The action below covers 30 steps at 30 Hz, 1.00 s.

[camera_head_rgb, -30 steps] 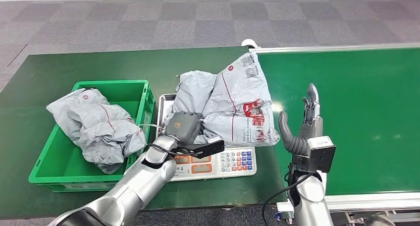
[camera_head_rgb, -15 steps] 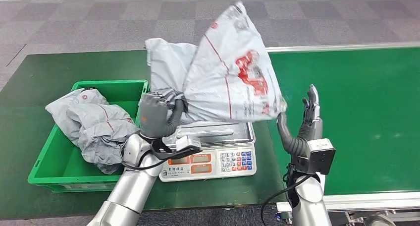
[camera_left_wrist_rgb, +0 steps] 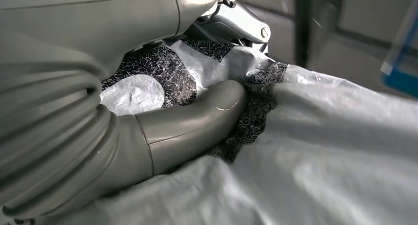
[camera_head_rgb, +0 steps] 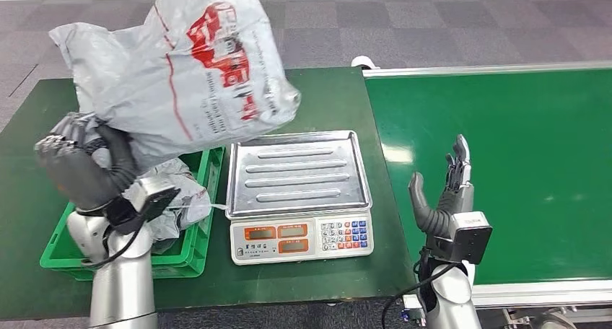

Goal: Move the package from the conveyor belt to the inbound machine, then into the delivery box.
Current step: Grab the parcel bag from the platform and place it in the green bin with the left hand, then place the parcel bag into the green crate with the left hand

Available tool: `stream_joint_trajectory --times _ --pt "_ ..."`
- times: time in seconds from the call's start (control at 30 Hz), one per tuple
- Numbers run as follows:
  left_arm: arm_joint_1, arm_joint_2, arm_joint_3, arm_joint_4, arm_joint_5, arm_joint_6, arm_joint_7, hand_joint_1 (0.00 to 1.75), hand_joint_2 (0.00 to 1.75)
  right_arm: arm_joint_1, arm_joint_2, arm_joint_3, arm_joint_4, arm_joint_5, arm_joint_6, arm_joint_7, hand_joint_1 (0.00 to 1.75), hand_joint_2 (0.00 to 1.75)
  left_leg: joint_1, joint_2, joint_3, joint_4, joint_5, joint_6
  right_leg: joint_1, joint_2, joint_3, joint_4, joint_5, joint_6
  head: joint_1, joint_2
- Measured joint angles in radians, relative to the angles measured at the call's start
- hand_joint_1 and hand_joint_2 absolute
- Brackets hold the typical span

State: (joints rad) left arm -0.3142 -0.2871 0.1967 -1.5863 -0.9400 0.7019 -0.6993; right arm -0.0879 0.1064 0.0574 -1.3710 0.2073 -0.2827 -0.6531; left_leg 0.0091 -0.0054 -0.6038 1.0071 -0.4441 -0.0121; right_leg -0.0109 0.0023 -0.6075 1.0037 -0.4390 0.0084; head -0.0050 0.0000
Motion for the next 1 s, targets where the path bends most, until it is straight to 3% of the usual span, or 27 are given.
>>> stream_joint_trajectory --times 0.17,0.43,0.6,0.67,0.77,0.8,0.87,1.0 --pt "0.024 0.022 0.075 -0.067 -0.002 0.000 0.000 1.75 1.75 0.008 -0.004 0.000 0.000 -0.002 -0.004 -0.009 0.00 1.75 0.000 -0.001 0.000 0.000 0.000 0.000 0.000 -0.001 0.000 0.000 -0.001 0.000 0.000 0.000" --pt "0.035 0.033 0.112 -0.102 -0.014 0.000 0.000 1.75 1.75 0.014 -0.006 0.000 0.000 -0.003 -0.004 -0.009 0.00 1.75 0.000 0.000 0.000 0.000 0.000 0.000 0.000 -0.001 0.000 0.000 0.000 0.000 0.000 0.000" --pt "0.017 0.030 0.199 -0.049 -0.188 -0.001 0.027 1.75 1.75 0.018 -0.006 -0.001 -0.007 -0.007 -0.015 -0.007 0.00 1.75 0.000 -0.001 0.001 0.000 0.000 0.000 0.000 -0.001 0.000 0.000 -0.001 0.000 0.000 0.000" --pt "-0.005 0.043 0.231 0.053 -0.332 -0.011 0.179 1.75 1.75 0.020 -0.006 -0.002 -0.017 0.000 -0.019 0.005 0.00 1.75 0.000 -0.001 0.001 0.000 0.000 0.000 0.000 -0.001 0.000 0.000 -0.001 0.000 0.000 0.000" --pt "-0.022 0.103 0.192 0.232 -0.467 -0.067 0.568 1.75 1.75 0.019 -0.006 -0.008 -0.028 0.016 -0.010 0.024 0.00 1.75 0.000 0.002 0.002 0.000 0.000 -0.001 0.001 0.001 0.000 0.000 0.000 -0.002 0.000 0.000" --pt "-0.023 0.122 0.167 0.275 -0.477 -0.096 0.659 1.75 1.75 0.019 -0.006 -0.010 -0.029 0.022 -0.004 0.027 0.00 1.75 0.000 0.003 0.002 0.000 0.000 -0.001 0.001 0.002 -0.001 0.000 0.000 -0.002 0.000 0.000" --pt "-0.023 0.157 0.116 0.343 -0.484 -0.163 0.762 1.75 1.75 0.016 -0.006 -0.017 -0.029 0.034 0.011 0.029 0.00 1.75 0.000 0.004 0.002 0.000 0.000 -0.001 0.001 0.003 -0.001 0.000 0.001 -0.002 0.000 0.000" --pt "-0.012 0.211 0.022 0.422 -0.485 -0.330 0.818 1.75 1.75 0.000 -0.006 -0.023 -0.029 0.065 0.045 0.044 0.00 1.75 0.000 0.003 0.002 0.000 0.000 -0.001 0.001 0.002 0.000 0.000 0.000 -0.002 0.000 0.000"
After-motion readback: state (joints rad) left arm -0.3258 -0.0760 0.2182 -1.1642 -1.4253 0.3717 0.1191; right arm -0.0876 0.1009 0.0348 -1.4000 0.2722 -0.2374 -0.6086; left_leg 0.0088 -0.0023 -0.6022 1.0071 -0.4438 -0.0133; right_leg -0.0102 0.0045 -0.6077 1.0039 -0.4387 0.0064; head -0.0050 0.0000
